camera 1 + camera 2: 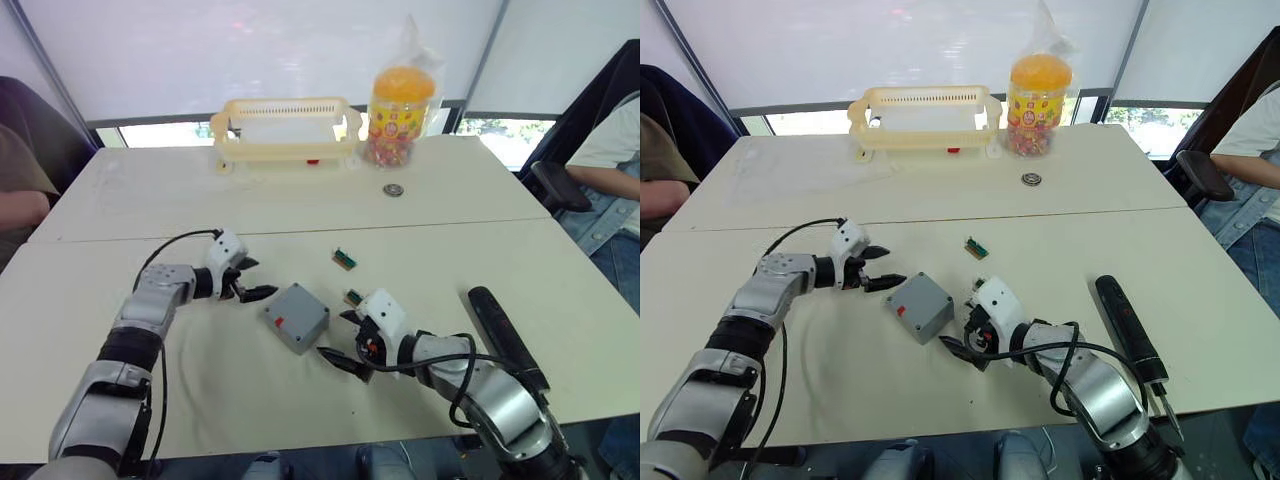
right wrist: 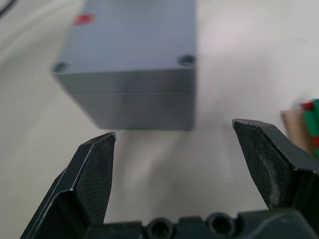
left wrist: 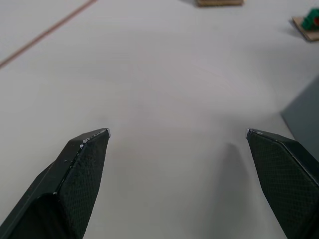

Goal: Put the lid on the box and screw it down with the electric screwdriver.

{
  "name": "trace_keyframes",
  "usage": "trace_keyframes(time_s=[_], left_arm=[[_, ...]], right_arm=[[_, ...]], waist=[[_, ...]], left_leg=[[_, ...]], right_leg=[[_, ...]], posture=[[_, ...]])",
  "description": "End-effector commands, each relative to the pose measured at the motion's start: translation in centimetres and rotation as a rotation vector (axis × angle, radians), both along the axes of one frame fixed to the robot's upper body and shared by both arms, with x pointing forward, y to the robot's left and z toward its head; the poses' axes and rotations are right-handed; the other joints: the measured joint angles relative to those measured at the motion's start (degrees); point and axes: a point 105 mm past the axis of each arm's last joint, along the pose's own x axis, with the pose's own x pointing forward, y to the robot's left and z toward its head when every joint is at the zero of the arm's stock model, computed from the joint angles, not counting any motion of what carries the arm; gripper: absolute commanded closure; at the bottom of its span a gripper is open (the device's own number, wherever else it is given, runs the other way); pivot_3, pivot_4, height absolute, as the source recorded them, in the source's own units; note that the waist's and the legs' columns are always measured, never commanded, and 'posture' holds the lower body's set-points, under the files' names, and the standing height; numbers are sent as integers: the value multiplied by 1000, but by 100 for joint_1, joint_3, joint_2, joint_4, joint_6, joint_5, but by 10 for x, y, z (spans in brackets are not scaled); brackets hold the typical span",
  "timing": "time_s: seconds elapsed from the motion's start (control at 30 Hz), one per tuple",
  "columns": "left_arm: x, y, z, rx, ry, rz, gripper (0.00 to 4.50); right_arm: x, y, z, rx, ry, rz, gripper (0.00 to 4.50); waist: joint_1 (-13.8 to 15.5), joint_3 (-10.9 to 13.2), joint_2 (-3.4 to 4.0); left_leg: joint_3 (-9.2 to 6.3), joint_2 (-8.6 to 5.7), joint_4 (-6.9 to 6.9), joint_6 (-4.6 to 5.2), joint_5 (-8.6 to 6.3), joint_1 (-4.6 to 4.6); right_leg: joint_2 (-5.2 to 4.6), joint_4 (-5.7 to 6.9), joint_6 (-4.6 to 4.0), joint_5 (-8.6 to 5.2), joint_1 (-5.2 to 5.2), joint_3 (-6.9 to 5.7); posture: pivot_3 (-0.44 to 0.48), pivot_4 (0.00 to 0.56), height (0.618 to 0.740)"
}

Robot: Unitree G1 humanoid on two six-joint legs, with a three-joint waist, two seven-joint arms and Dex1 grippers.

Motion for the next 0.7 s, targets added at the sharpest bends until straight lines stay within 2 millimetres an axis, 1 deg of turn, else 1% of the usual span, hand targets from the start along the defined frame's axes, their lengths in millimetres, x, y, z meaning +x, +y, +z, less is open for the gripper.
trace_keyframes(time_s=[0.03,0.13,0.33,0.47,0.7], left_arm=[[-7,-4,6,-1,-31,-43,0],[-13,-7,6,-12,-26,-49,0],[-35,-15,4,-31,9,-85,0],[-50,-17,2,-42,34,-95,0],[-62,-22,-3,-43,55,-95,0]], right_arm=[[8,7,13,24,-79,-3,407],[11,9,15,32,-88,-5,407],[14,12,19,31,-112,8,407],[16,7,19,-3,-132,21,407],[19,2,18,-20,-142,32,407]], waist=[[5,0,0],[7,0,0],[4,0,1],[-1,1,2],[11,1,2]], left_leg=[[-1,1,0,0,0,0],[-2,2,0,0,0,0],[-2,4,0,1,0,1],[-2,5,-1,2,-1,2],[-2,6,-1,2,-1,2]], right_leg=[[0,1,0,0,0,0],[0,1,0,0,0,1],[0,1,0,0,1,1],[0,1,0,0,1,1],[0,0,0,0,3,1]], posture=[[0,150,740],[0,150,740],[0,150,740],[0,150,740],[0,150,740]])
